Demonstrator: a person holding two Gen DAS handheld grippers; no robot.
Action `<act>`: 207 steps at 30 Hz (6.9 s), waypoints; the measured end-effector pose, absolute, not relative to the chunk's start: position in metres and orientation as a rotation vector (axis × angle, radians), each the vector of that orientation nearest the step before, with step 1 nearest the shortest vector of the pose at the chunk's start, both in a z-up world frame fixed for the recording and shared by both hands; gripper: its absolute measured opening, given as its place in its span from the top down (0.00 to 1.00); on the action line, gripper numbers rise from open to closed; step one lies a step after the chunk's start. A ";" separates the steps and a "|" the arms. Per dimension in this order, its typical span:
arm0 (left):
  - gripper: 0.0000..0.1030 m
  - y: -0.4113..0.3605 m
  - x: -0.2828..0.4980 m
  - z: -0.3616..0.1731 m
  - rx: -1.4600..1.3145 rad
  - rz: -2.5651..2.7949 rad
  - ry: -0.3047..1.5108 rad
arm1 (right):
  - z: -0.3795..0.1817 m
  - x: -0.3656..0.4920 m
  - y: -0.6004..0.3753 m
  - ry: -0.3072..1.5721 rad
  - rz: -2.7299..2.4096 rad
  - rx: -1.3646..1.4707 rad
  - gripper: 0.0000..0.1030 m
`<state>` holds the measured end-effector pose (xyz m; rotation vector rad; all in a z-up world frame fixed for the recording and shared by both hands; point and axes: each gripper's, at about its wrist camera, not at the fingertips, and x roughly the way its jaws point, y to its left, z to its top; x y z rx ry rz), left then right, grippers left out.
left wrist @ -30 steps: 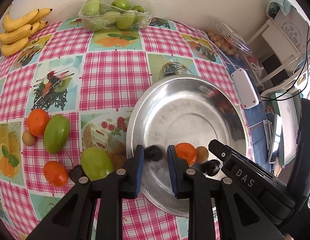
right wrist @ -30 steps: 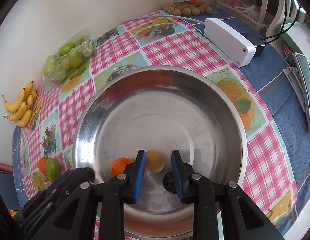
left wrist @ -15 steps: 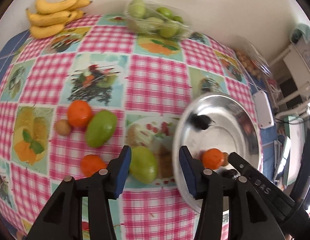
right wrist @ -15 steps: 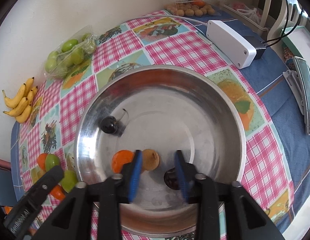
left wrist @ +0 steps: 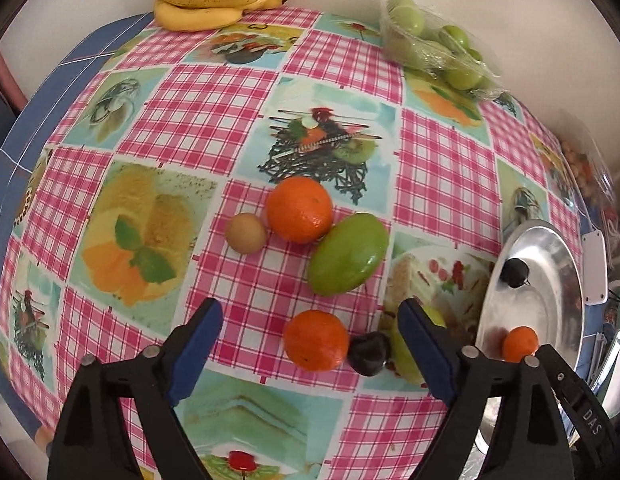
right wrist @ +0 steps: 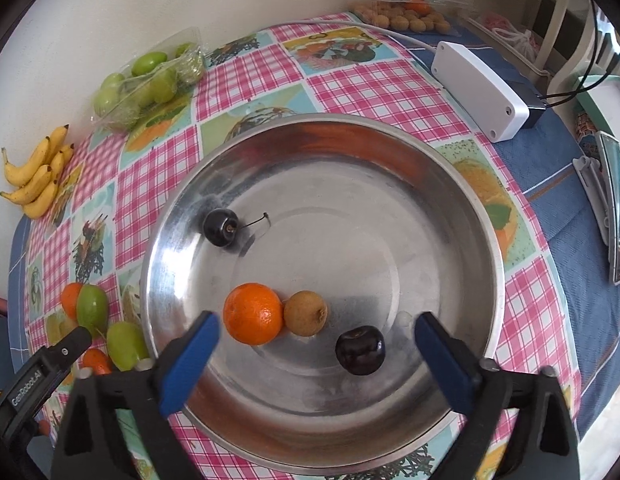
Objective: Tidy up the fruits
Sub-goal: 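Withdraw both open tools from the plate, then move the left tool toward the remaining tangerine, then close the left tool around the tangerine, then grasp the large green pear with the right tool while the left tool holds the tangerine, then carry the tangerine and green pear over the steel plate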
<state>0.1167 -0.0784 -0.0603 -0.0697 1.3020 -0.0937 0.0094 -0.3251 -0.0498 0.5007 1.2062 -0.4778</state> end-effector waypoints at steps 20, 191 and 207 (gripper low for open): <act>0.10 -0.075 0.110 -0.037 -0.010 -0.106 1.200 | -0.042 0.023 -0.298 1.203 -0.390 0.402 0.00; 0.62 -0.010 0.116 -0.079 -0.425 -0.195 1.379 | -0.069 0.071 -0.183 1.224 -0.137 0.323 0.58; 0.64 -0.008 0.110 -0.063 -0.415 -0.223 1.317 | -0.060 0.067 -0.187 1.208 -0.138 0.344 0.58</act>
